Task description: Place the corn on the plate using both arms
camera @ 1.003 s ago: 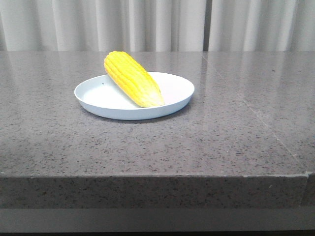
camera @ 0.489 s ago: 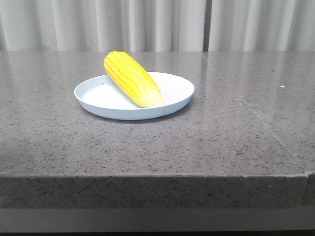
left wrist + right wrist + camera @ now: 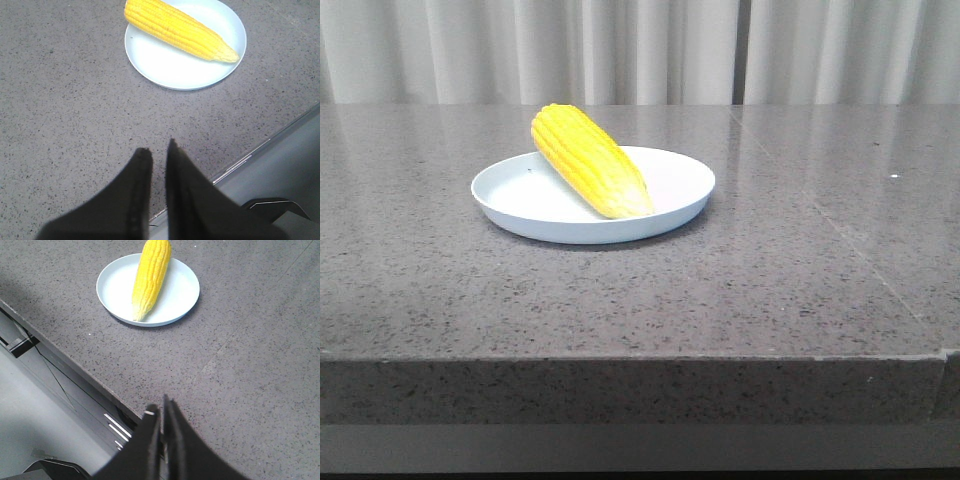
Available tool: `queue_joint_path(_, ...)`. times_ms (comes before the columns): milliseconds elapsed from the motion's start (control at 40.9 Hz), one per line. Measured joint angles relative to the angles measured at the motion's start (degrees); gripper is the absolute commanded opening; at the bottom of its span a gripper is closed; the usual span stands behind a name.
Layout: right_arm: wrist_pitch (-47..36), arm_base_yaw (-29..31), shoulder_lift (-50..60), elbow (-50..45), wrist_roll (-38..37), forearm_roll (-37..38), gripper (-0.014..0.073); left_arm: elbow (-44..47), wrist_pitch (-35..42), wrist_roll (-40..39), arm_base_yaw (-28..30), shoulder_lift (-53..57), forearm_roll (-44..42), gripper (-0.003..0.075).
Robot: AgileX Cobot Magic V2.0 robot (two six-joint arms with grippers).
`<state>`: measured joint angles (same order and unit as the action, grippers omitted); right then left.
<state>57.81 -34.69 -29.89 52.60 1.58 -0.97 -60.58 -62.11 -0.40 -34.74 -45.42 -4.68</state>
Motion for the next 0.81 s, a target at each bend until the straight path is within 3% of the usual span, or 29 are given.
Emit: queue_joint_path(807, 0.0, 0.0, 0.0, 0.0, 0.0, 0.1, -0.0087, 0.1, 0.0, 0.0, -0.6, 0.2, 0.0, -0.002)
